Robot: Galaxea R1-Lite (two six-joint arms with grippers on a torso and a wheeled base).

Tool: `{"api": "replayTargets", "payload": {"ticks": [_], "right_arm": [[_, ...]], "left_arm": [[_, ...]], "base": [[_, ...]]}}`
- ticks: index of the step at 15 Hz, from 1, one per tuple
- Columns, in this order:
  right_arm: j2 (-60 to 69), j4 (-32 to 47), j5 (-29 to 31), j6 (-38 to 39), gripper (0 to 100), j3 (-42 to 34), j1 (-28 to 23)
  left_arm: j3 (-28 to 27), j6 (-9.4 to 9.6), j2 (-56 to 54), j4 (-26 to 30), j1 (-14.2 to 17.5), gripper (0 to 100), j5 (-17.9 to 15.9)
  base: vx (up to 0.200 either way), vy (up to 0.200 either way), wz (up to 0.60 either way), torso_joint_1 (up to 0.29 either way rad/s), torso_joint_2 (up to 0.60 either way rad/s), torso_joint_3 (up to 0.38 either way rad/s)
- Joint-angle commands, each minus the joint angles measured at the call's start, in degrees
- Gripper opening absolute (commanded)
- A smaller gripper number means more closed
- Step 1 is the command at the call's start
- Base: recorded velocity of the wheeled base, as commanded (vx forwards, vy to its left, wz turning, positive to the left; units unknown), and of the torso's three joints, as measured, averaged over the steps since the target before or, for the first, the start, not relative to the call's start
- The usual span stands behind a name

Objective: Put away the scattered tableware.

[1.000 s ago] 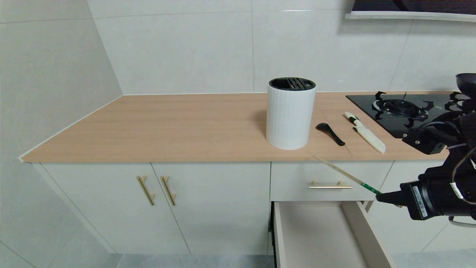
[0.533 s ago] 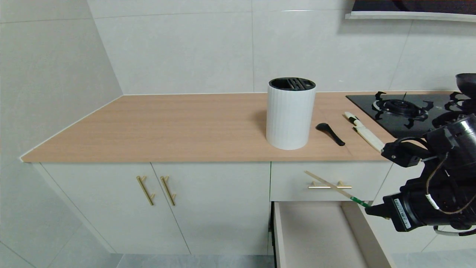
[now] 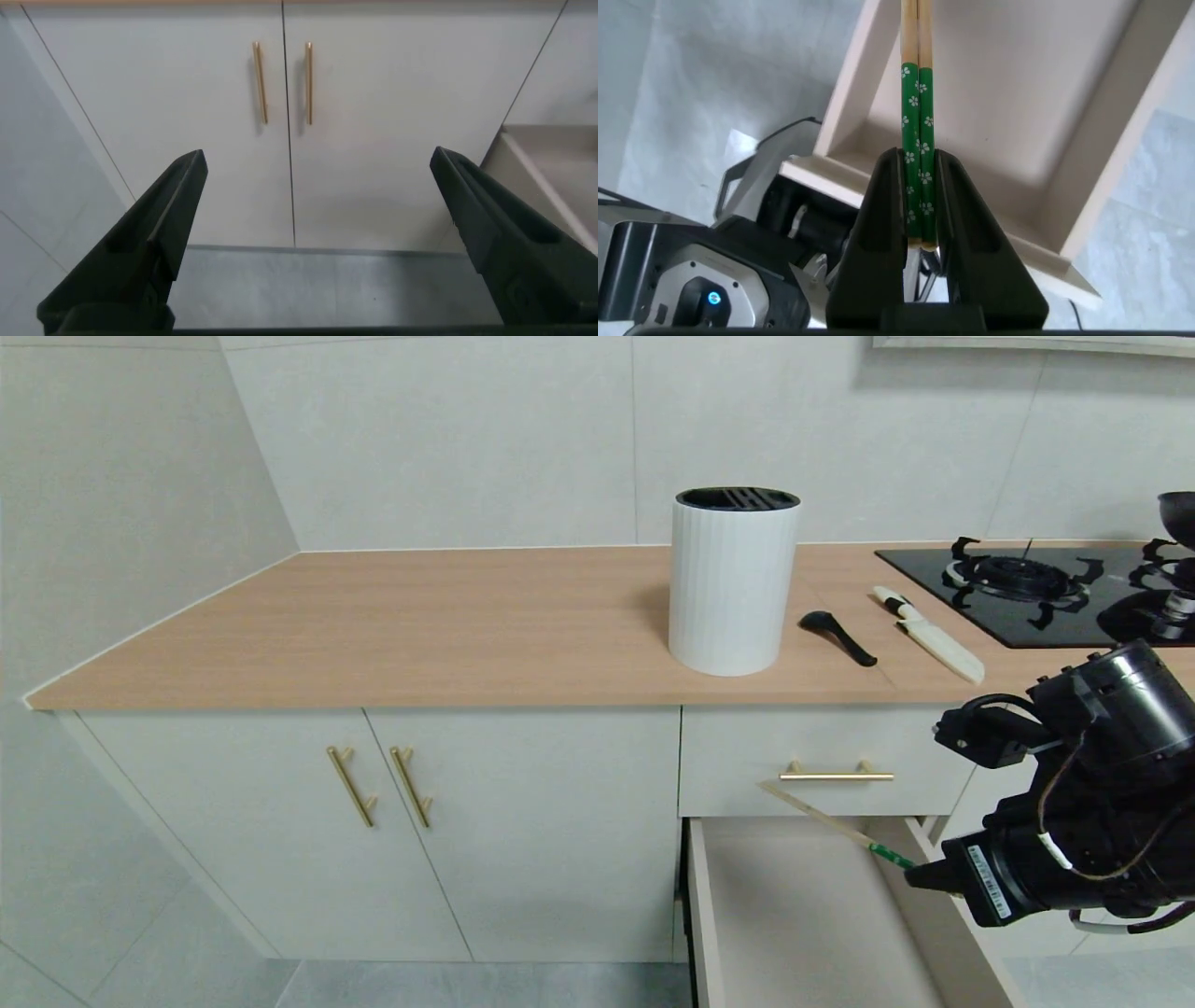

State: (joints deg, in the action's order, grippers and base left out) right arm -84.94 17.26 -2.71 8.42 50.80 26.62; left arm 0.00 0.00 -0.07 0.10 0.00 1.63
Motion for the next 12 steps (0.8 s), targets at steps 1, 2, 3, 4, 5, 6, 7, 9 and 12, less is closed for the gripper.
{"api": "replayTargets", "payload": {"ticks": [1,2,3,4,5,6,7,9,12], "right_arm": [[-0.84,-0.04,-0.02,0.01,0,0.0,0.01],[-1.1,-0.04,-0.02,0.01,0,0.0,0.01],[-1.19,-0.04,-0.02,0.01,0,0.0,0.09],[-1.45,-0.04,-0.02,0.01,0,0.0,0.01],[-1.63,-0.04,-0.02,0.01,0,0.0,0.09],[-1.8,-0.12,-0.02,0.01,0,0.0,0.09],[-1.8,-0.47,-0.02,0.01,0,0.0,0.09],[-2.42,-2.23,-0.02,0.01,0,-0.88,0.09],[-3.12,-4.61,-0.02,0.01,0,-1.84,0.09]], "left_arm": [[0.0,0.0,0.07,-0.01,0.0,100,0.04],[0.0,0.0,0.07,-0.01,0.0,100,0.04],[0.0,0.0,0.07,-0.01,0.0,100,0.04],[0.0,0.0,0.07,-0.01,0.0,100,0.04],[0.0,0.0,0.07,-0.01,0.0,100,0.04],[0.0,0.0,0.07,-0.01,0.0,100,0.04],[0.0,0.0,0.07,-0.01,0.0,100,0.04],[0.0,0.0,0.07,-0.01,0.0,100,0.04],[0.0,0.0,0.07,-0.01,0.0,100,0.04]], "base": [[0.0,0.0,0.0,-0.188,0.48,0.305],[0.0,0.0,0.0,-0.183,0.48,0.3],[0.0,0.0,0.0,-0.168,0.48,0.3],[0.0,0.0,0.0,-0.178,0.47,0.315],[0.0,0.0,0.0,-0.159,0.47,0.286],[0.0,0.0,0.0,-0.163,0.47,0.29],[0.0,0.0,0.0,-0.159,0.47,0.305],[0.0,0.0,0.0,-0.144,0.46,0.31],[0.0,0.0,0.0,-0.119,0.46,0.325]]}}
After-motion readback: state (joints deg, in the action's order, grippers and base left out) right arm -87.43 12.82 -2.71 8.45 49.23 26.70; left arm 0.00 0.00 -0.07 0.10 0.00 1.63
